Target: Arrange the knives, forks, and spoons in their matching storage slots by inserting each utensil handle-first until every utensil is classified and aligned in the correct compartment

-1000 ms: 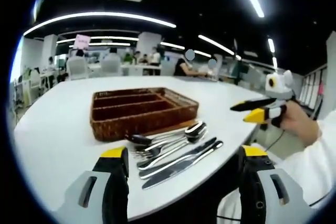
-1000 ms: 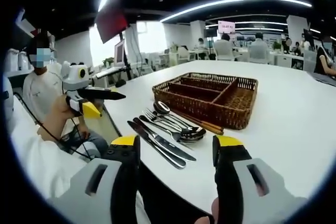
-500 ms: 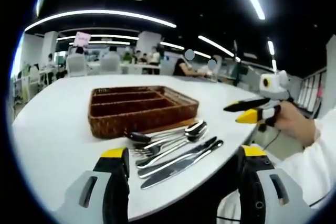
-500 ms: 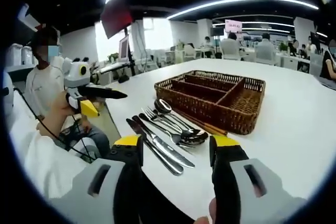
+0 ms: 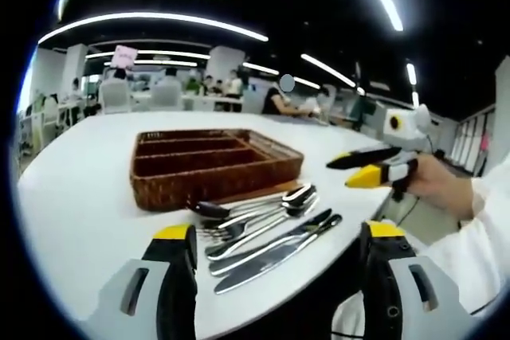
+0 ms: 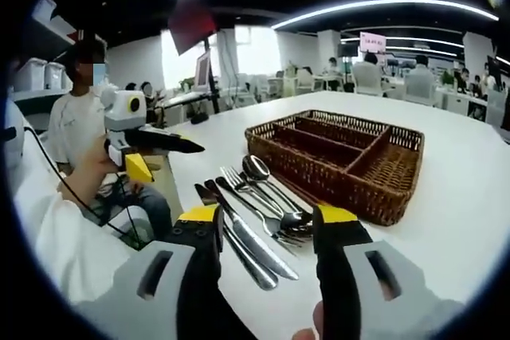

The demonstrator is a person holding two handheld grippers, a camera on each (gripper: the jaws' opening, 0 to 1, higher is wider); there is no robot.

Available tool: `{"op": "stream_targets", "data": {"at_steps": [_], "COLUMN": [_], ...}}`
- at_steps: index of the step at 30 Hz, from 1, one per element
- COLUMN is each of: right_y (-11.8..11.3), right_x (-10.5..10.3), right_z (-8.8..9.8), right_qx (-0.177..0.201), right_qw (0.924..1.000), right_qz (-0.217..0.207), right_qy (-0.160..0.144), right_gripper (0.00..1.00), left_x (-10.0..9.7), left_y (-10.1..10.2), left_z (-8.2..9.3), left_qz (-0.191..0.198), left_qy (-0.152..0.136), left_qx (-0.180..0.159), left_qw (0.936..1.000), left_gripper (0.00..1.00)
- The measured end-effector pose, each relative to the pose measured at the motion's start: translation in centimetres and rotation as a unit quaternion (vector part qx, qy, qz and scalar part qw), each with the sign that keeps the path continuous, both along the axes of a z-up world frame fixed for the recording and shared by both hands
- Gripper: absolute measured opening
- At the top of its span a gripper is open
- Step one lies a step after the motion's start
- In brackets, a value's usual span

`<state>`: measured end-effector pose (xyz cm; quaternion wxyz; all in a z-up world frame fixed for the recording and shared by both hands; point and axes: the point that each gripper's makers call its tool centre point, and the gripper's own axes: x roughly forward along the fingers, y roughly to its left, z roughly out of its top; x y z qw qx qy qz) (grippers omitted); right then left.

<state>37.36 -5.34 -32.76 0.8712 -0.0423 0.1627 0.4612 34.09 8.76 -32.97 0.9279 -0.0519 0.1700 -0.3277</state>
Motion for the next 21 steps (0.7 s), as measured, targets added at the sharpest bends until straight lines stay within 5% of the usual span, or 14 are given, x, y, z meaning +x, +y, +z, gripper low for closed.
{"op": "stream_targets", "data": {"at_steps": [21], "right_y": [3.3], "right_x": [1.4], "right_z": [-0.1], "right_qx": [-0.026], "right_qw": [0.9971], "right_qz": [0.07], "right_qy": [-0.014], "right_gripper": [0.39], "left_x": [1.4], "left_y": [-0.2], "left_z": [0.2], "left_qz": [0.0], "left_qy": [-0.007], "left_qx": [-0.02], "left_qw": [0.9998], "left_gripper": [0.83]}}
